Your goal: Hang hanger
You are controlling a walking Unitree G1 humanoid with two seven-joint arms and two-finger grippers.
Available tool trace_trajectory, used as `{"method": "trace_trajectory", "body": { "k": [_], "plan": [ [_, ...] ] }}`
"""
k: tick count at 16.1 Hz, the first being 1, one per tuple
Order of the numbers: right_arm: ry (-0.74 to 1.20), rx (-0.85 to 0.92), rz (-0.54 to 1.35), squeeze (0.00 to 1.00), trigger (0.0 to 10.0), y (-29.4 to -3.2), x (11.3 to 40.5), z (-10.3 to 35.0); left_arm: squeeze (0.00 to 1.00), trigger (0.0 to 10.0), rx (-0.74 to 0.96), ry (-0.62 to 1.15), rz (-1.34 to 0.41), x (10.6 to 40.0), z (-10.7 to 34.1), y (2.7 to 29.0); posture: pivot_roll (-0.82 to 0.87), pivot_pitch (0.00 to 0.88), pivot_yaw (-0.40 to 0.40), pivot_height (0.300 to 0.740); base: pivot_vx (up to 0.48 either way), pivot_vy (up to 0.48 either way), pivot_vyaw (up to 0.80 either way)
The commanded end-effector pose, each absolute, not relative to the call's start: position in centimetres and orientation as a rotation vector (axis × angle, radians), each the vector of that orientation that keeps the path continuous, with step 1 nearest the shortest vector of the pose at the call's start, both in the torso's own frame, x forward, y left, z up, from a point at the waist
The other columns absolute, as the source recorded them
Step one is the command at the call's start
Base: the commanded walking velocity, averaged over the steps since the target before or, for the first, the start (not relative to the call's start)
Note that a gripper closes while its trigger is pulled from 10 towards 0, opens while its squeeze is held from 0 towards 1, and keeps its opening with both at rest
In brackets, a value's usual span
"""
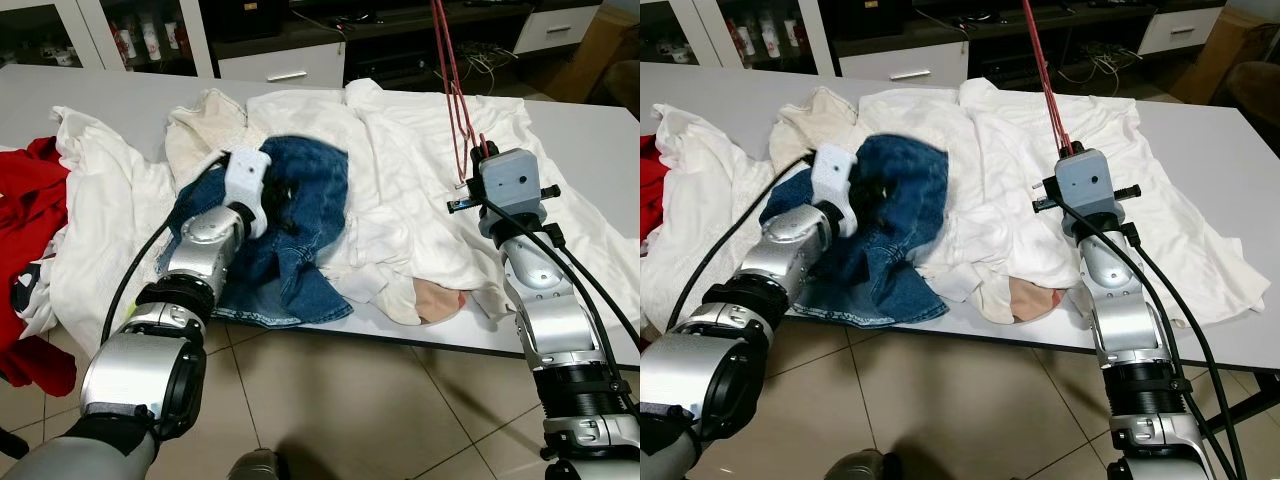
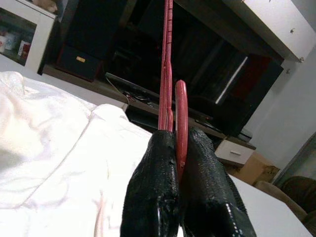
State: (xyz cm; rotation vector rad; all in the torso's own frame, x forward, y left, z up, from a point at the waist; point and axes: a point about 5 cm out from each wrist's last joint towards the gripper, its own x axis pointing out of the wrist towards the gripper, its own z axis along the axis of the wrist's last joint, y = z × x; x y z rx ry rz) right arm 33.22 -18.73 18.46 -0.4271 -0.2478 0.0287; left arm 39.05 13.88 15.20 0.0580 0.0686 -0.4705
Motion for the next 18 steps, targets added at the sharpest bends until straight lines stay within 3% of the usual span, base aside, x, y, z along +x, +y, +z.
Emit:
{"method": "trace_trajectory", "body": {
  "k": [1,7,10,11,18],
  "plan": [
    [-0.244,-0.421,0.011,0.0,10.0,-19.2,33.1,18.6,0.0,0.0,0.047,0.025,-0.445,39.1,15.7,14.5,0.09,0.008,0.03,0.74,0.0,0.0,0.0],
    [-0.23,-0.461,0.052,0.0,10.0,-20.2,33.3,18.8,0.0,0.0,-0.015,-0.342,-0.364,37.7,18.8,16.8,0.11,0.012,0.023,0.74,0.0,0.0,0.0],
    [-0.254,-0.53,0.149,0.0,10.0,-20.9,33.0,19.7,0.0,0.0,0.139,-0.459,-0.331,36.4,19.1,17.4,0.11,0.016,0.018,0.74,0.0,0.0,0.0],
    [-0.297,-0.645,0.223,0.0,10.0,-21.1,32.8,20.8,0.0,0.0,0.285,-0.485,-0.355,35.5,18.6,17.1,0.11,0.017,0.016,0.74,0.0,0.0,0.0],
    [-0.341,-0.963,0.441,0.0,10.0,-22.9,32.4,24.8,0.0,0.0,0.616,-0.498,-0.372,33.6,15.6,16.1,0.12,0.011,0.014,0.74,0.0,0.0,0.0]
  ]
}}
